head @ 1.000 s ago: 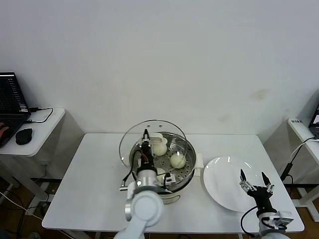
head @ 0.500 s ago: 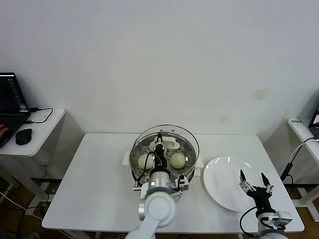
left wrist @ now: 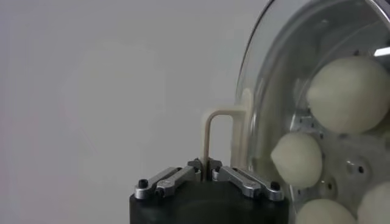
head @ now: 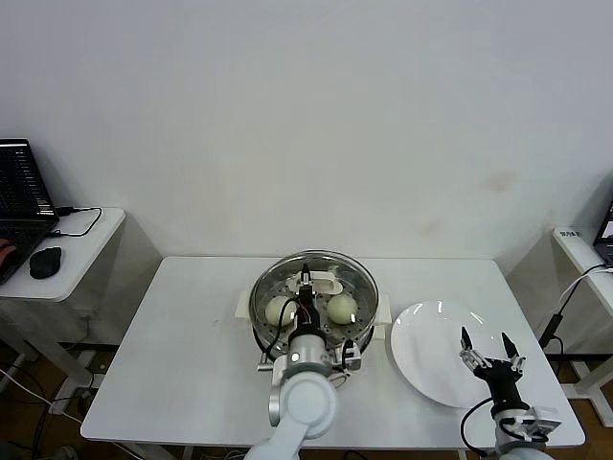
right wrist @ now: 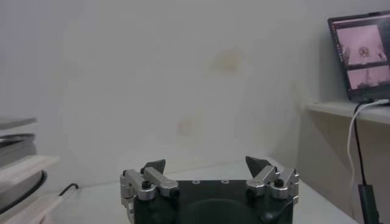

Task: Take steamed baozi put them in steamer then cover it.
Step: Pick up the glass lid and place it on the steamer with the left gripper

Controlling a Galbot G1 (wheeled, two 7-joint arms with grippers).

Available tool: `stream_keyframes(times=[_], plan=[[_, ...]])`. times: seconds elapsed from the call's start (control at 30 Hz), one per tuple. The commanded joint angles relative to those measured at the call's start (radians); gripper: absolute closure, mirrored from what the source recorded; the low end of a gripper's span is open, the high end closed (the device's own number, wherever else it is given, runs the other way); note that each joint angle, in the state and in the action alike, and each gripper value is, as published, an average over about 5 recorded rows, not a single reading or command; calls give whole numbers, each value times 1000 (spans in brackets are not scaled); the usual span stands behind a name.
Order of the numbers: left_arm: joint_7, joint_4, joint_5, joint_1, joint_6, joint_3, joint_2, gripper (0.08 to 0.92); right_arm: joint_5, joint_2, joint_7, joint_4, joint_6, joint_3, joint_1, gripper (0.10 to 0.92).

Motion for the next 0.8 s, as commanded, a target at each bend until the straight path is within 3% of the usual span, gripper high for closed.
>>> stream_keyframes(times=[0.03,0.8], plan=[[-4,10,5,5,-1,0,-4,867,-4,-2,0,-5,3,-1,1,203],[-40,26,10,23,-21,-20,-1,867,-18,4,-3,-10,5,-8,4,203]])
